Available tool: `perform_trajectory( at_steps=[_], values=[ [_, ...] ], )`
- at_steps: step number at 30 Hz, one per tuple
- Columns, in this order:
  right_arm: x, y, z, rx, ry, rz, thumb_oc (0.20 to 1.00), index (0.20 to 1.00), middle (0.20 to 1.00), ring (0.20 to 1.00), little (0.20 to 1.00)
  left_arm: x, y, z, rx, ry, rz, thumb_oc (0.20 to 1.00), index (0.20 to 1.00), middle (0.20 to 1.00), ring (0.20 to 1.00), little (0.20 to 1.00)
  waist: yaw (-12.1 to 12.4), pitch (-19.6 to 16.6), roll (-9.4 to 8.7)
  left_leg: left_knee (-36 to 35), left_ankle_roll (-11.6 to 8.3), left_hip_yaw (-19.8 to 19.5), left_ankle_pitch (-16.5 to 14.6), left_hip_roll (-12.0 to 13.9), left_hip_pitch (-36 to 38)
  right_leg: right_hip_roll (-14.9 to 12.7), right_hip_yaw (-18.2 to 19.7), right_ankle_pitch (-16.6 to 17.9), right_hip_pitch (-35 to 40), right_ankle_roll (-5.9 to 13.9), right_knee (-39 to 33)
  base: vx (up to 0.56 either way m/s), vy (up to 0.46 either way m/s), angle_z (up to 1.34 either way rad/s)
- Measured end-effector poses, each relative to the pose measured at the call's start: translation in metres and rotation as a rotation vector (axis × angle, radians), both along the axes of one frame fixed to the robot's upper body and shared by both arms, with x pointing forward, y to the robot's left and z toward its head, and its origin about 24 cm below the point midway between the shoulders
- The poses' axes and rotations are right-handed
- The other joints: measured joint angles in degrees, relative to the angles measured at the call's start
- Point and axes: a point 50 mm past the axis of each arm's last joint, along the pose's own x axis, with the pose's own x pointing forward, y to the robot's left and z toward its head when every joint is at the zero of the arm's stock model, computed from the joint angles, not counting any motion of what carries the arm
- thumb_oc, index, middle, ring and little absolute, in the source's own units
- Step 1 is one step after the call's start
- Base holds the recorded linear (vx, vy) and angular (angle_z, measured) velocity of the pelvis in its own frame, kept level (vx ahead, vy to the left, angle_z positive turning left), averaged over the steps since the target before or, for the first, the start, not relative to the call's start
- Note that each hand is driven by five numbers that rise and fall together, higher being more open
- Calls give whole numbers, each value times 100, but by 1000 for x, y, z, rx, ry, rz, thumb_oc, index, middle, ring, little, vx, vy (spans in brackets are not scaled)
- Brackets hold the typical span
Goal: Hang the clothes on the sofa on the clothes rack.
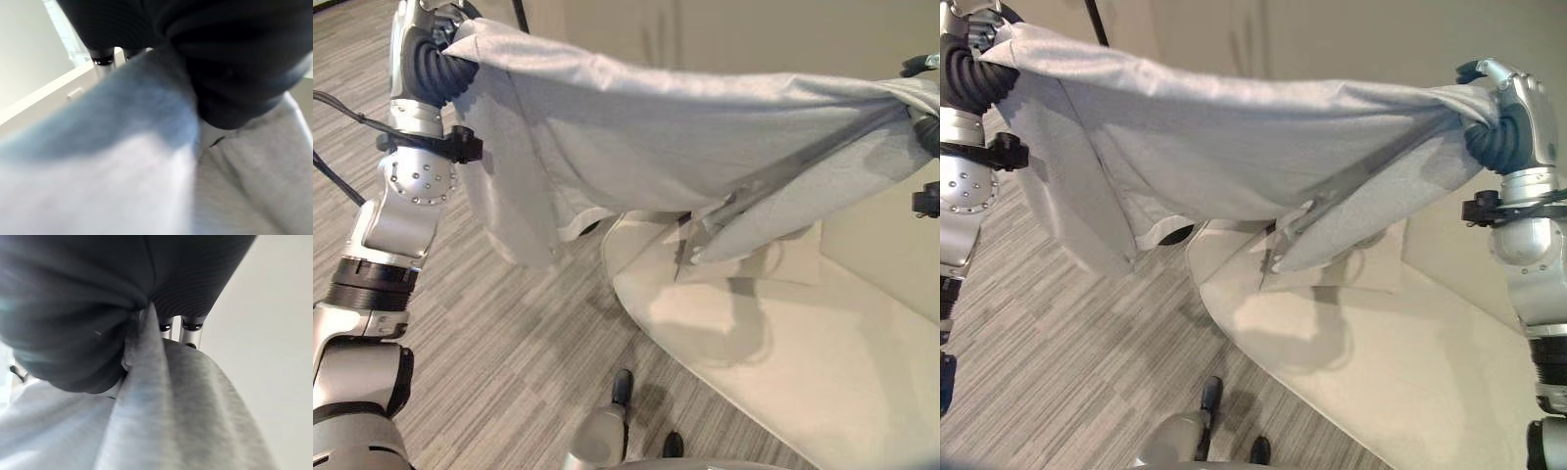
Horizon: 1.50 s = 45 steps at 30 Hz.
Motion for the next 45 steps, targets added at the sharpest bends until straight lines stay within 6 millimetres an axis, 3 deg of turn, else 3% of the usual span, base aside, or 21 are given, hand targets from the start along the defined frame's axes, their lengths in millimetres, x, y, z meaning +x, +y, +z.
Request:
perform_trajectory(
  at_steps=[2,4,7,9,12,17,19,20,21,23,25,27,29,32,34,37,39,40,41,42,45],
  values=[
    [0,2,9,6,-35,0,200,200,200,200,200,4,-10,-4,37,18,-29,200,200,200,200,200,-106,-50,117,-1443,-366,21,418,62,848,-230,160,132,95,419,-148,161,746,-43],
    [-7,19,21,14,-126,68,200,200,200,200,200,6,-15,-4,-15,-3,-49,200,200,200,200,200,-320,-89,121,-1582,121,233,749,-881,1098,-1037,-250,491,137,723,-302,-114,680,-21],
    [-5,33,38,-22,-181,111,200,200,200,200,200,-9,-20,19,33,-90,-56,200,200,200,200,200,-385,-103,355,-1288,817,774,540,-1483,799,-1514,-66,2029,-379,884,-374,-27,594,-38],
    [-7,25,43,-60,-172,76,200,200,200,200,200,-6,-27,17,14,-90,-89,200,200,200,200,200,-500,-131,427,-1658,1277,812,646,-1789,1042,-1004,424,996,-393,1280,195,80,418,5],
    [-11,17,44,-67,-171,50,200,200,200,200,200,-1,-30,7,-7,-54,-106,200,200,200,200,200,-409,-201,425,-1817,1297,587,600,-2054,1290,114,752,-77,-112,1066,208,161,245,15],
    [-13,18,43,-89,-160,70,200,200,200,200,200,4,-26,-11,-45,-2,-110,200,200,200,200,200,-389,-228,456,-1696,1249,464,490,-2400,1283,389,1084,-151,-240,268,450,126,122,39],
    [-12,16,39,-151,-82,56,200,200,200,200,200,13,-25,-46,-89,108,-124,200,200,200,200,200,-610,-215,771,-1657,1284,-63,629,-2374,1412,598,980,-483,-612,309,1110,72,245,98],
    [-14,14,44,-172,-85,52,200,200,200,200,200,10,-17,-42,-75,102,-94,200,200,200,200,200,-427,-181,499,-1396,831,75,324,-2474,1264,369,974,182,-724,-229,581,214,315,79],
    [-16,12,43,-163,-93,47,200,200,200,200,200,9,-14,-42,-69,101,-85,200,200,200,200,200,-475,-157,365,-814,942,354,21,-2374,836,201,822,307,-645,-372,340,192,246,71],
    [-15,3,36,-102,-85,25,200,200,200,200,200,8,-5,-33,-44,90,-46,200,200,200,200,200,-480,-117,110,-861,339,348,112,-863,29,17,678,501,-415,-240,-307,209,284,76],
    [-11,-1,26,-54,-71,10,200,200,200,200,200,11,-14,-32,-20,89,-68,200,200,200,200,200,-427,-114,105,-1662,100,294,265,-341,-110,-127,668,449,-178,-65,-552,312,461,-3],
    [-13,3,29,-63,-81,21,200,200,200,200,200,9,-18,-30,-2,80,-78,200,200,200,200,200,-236,-148,272,-1873,245,366,307,-789,376,-434,998,387,96,386,-765,271,616,-98],
    [-16,18,34,-67,-127,76,200,200,200,200,200,11,-26,-26,0,58,-93,200,200,200,200,200,-530,-109,327,-1459,778,503,1158,-1415,351,-1052,973,518,36,694,-426,97,583,-58],
    [-14,27,40,-71,-167,103,200,200,200,200,200,8,-27,-18,14,32,-95,200,200,200,200,200,-604,-187,485,-1576,1234,1127,910,-1870,558,-1569,685,1266,-305,1085,-261,74,311,-78],
    [-13,24,39,-82,-157,83,200,200,200,200,200,6,-27,-12,18,14,-93,200,200,200,200,200,-659,-204,523,-1649,1295,1019,774,-2016,646,-1352,818,1136,-260,1265,-167,149,217,-51],
    [-14,23,40,-84,-164,80,200,200,200,200,200,6,-26,-12,17,16,-92,200,200,200,200,200,-710,-208,521,-1932,1305,891,772,-2246,1028,-321,1163,549,-207,1164,-201,189,180,-9],
    [-15,22,35,-80,-149,81,200,200,200,200,200,8,-29,-13,-35,7,-118,200,200,200,200,200,-766,-183,679,-2073,1211,601,696,-2184,1168,753,1328,68,-851,655,443,182,79,33],
    [-16,21,24,-65,-120,88,200,200,200,200,200,12,-31,-25,-51,46,-126,200,200,200,200,200,-825,-161,544,-1685,808,1136,57,-2179,1154,1138,1484,473,-1177,53,242,197,-8,100],
    [-17,19,24,-51,-130,85,200,200,200,200,200,8,-27,-37,-74,70,-130,200,200,200,200,200,-943,-223,465,-1437,1475,1292,56,-2242,1336,739,1456,674,-1211,-50,326,194,-36,79],
    [-16,17,24,-55,-118,74,200,200,200,200,200,7,-28,-43,-78,82,-139,200,200,200,200,200,-917,-307,618,-1630,1295,1291,87,-2217,1451,705,1285,836,-1128,258,117,144,-34,39],
    [-16,18,28,-79,-115,78,200,200,200,200,200,2,-27,-29,-73,33,-146,200,200,200,200,200,-806,-325,649,-1771,1388,1273,201,-2296,1702,587,1158,925,-709,199,-458,112,-38,10]
  ],
)
